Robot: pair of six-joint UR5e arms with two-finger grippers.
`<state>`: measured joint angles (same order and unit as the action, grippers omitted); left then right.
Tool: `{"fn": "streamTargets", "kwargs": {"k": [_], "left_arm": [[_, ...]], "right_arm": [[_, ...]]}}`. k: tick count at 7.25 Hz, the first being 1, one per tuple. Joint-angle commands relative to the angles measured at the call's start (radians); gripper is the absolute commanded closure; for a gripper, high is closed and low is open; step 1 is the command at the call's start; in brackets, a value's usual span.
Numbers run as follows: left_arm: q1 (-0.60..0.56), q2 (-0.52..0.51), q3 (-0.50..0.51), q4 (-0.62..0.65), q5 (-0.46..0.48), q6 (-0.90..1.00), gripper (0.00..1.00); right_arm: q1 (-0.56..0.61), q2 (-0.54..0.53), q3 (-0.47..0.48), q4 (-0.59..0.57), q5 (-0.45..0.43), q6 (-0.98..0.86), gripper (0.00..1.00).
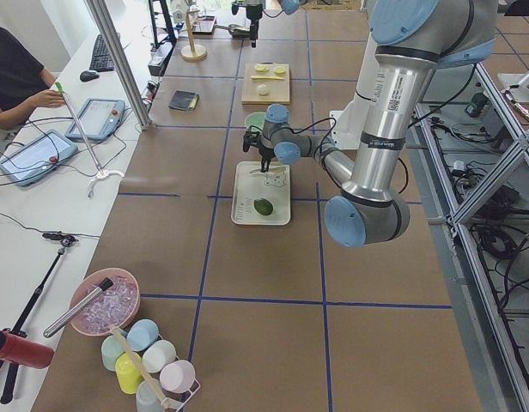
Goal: Put spoon and bun in bowl
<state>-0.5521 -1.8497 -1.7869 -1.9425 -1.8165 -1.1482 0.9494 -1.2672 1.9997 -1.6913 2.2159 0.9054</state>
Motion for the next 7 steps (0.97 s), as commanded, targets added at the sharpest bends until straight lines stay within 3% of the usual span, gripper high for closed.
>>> {"fn": "streamTargets", "kwargs": {"k": [1, 3, 4, 7], "left_arm": [[-0.067, -0.06, -0.034, 0.103, -0.033, 0.008, 1.0], [-0.145, -0.118, -0.02, 0.099, -0.065, 0.009, 1.0], [-0.185, -0.149, -0.02, 0.099, -0.122, 0.004, 1.0], [-0.19, -0.218, 0.007, 0.041, -0.124, -0.109, 1.0]], "right_arm": [[-0.081, 0.023, -0.001, 0.016, -0.074, 0.055, 0.0], [-0.131, 0.011, -0.051, 0.163, -0.123, 0.124, 0.0], [-0.161, 0.011, -0.073, 0.177, -0.155, 0.127, 0.0], [-0.242, 0.015, -0.151, 0.243, -0.217, 0.125, 0.0]]}}
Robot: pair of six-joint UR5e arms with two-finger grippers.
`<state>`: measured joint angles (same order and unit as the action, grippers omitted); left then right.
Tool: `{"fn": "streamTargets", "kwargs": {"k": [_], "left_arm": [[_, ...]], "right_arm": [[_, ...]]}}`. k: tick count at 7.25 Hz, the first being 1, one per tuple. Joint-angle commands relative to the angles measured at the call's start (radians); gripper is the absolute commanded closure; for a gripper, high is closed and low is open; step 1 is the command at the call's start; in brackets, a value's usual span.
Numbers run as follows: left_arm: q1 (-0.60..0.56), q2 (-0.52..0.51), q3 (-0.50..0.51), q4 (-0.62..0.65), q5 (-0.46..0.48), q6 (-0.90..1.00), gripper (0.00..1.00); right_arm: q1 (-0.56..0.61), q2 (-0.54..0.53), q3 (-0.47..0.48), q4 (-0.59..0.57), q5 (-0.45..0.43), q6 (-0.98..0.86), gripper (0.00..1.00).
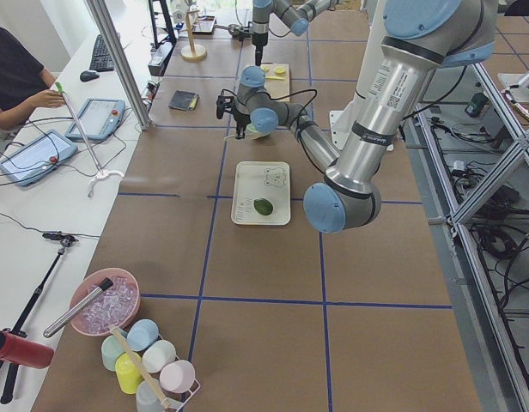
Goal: Put spoon and bun in bowl
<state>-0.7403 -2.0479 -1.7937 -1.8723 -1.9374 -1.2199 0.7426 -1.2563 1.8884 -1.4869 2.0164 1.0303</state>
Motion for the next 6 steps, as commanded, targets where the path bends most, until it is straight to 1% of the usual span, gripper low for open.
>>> {"fn": "streamTargets", "kwargs": {"k": [1, 2, 3, 4, 5, 6], "left_arm": [[-0.001, -0.029, 0.017, -0.04, -0.002, -0.064, 1.0], [0.004, -0.041, 0.048, -0.1, 0.001, -0.137, 1.0], [0.007, -0.06, 0.081, -0.147, 0.003, -0.182, 1.0], [0.013, -0.063, 0.082, -0.148, 0.003, -0.184, 1.0], [0.015, -0.063, 0.082, -0.148, 0.005, -0.184, 1.0], [0.015, -0.061, 0.083, -0.148, 0.005, -0.184, 1.0]], "right_arm": [[-0.07, 0.015, -0.046, 0.04, -0.039, 0.0, 0.0], [-0.106, 0.015, -0.048, 0.04, -0.071, 0.002, 0.0], [-0.126, 0.015, -0.058, 0.04, -0.076, -0.001, 0.0], [-0.132, 0.017, -0.087, 0.042, -0.08, -0.001, 0.0], [-0.132, 0.044, -0.127, 0.042, -0.1, -0.006, 0.0], [-0.132, 0.066, -0.15, 0.042, -0.102, -0.007, 0.0]]}}
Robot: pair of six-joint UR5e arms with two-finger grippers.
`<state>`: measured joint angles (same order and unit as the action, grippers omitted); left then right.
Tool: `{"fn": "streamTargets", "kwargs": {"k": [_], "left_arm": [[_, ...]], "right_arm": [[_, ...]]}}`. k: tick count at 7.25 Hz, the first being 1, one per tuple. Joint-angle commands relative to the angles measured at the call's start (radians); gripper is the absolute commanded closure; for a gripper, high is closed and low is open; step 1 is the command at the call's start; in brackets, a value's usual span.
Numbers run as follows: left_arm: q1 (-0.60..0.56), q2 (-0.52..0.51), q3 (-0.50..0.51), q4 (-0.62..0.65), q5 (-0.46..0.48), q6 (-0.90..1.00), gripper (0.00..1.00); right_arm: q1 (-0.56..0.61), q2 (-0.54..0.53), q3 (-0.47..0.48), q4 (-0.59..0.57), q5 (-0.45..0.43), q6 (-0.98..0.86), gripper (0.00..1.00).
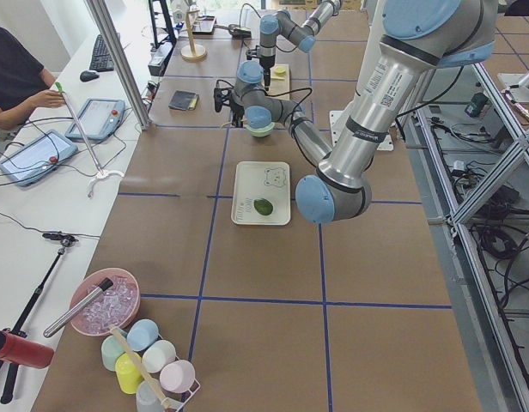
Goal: Put spoon and bun in bowl
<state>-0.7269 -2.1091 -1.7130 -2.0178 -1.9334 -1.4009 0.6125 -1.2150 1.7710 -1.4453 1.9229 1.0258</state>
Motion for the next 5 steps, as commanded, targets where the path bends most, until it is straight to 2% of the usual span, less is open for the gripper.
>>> {"fn": "streamTargets", "kwargs": {"k": [1, 2, 3, 4, 5], "left_arm": [[0.001, 0.0, 0.003, -0.002, 0.001, -0.001, 1.0], [0.003, -0.002, 0.001, -0.002, 0.001, -0.001, 1.0], [0.01, -0.003, 0.003, -0.002, 0.001, -0.003, 1.0], [0.014, -0.006, 0.016, -0.007, 0.002, -0.013, 1.0], [0.032, -0.044, 0.053, -0.018, 0.005, -0.039, 1.0]], "right_arm": [[-0.002, 0.023, -0.034, 0.0, -0.01, -0.001, 0.01], [0.0, 0.028, -0.033, 0.0, -0.007, 0.005, 0.4], [0.0, 0.034, -0.033, -0.001, -0.008, -0.006, 0.9], [0.001, 0.035, -0.033, 0.0, -0.008, -0.009, 1.0], [0.007, 0.035, -0.03, 0.0, -0.007, -0.009, 1.0]]}}
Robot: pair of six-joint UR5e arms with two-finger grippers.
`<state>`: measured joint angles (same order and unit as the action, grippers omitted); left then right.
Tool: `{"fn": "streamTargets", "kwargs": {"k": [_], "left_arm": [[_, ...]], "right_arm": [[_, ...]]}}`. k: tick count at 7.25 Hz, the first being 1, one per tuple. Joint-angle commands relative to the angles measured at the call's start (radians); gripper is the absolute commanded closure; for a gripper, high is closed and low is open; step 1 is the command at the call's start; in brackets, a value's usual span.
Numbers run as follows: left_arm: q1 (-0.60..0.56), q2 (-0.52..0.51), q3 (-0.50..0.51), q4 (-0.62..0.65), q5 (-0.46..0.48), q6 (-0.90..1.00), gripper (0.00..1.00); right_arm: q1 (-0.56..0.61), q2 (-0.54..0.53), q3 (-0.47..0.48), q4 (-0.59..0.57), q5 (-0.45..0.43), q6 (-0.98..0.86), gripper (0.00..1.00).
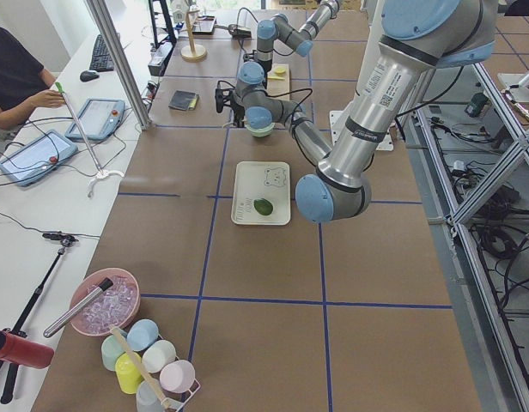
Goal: Put spoon and bun in bowl
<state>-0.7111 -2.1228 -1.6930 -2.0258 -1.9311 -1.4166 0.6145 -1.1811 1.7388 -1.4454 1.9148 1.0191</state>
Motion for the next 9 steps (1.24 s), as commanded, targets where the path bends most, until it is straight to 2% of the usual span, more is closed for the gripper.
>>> {"fn": "streamTargets", "kwargs": {"k": [1, 3, 4, 6, 7, 8, 9], "left_arm": [[0.031, -0.069, 0.091, -0.069, 0.004, -0.094, 1.0], [0.065, -0.088, 0.137, -0.17, 0.036, -0.185, 1.0], [0.093, -0.101, 0.153, -0.201, 0.105, -0.218, 1.0], [0.099, -0.121, 0.182, -0.206, 0.107, -0.216, 1.0], [0.105, -0.12, 0.182, -0.206, 0.107, -0.213, 0.89], [0.114, -0.118, 0.18, -0.205, 0.107, -0.213, 0.71], [0.13, -0.109, 0.179, -0.203, 0.109, -0.208, 0.29]], "right_arm": [[0.019, 0.001, 0.007, 0.0, 0.007, -0.004, 1.0], [0.063, 0.003, 0.04, -0.003, 0.051, -0.004, 1.0], [0.092, 0.003, 0.066, -0.009, 0.093, -0.004, 1.0], [0.105, 0.005, 0.076, -0.01, 0.102, -0.004, 1.0], [0.108, 0.005, 0.077, -0.01, 0.104, -0.004, 1.0], [0.114, 0.005, 0.077, -0.01, 0.108, -0.002, 1.0], [0.12, 0.012, 0.077, -0.01, 0.108, -0.002, 1.0]]}}
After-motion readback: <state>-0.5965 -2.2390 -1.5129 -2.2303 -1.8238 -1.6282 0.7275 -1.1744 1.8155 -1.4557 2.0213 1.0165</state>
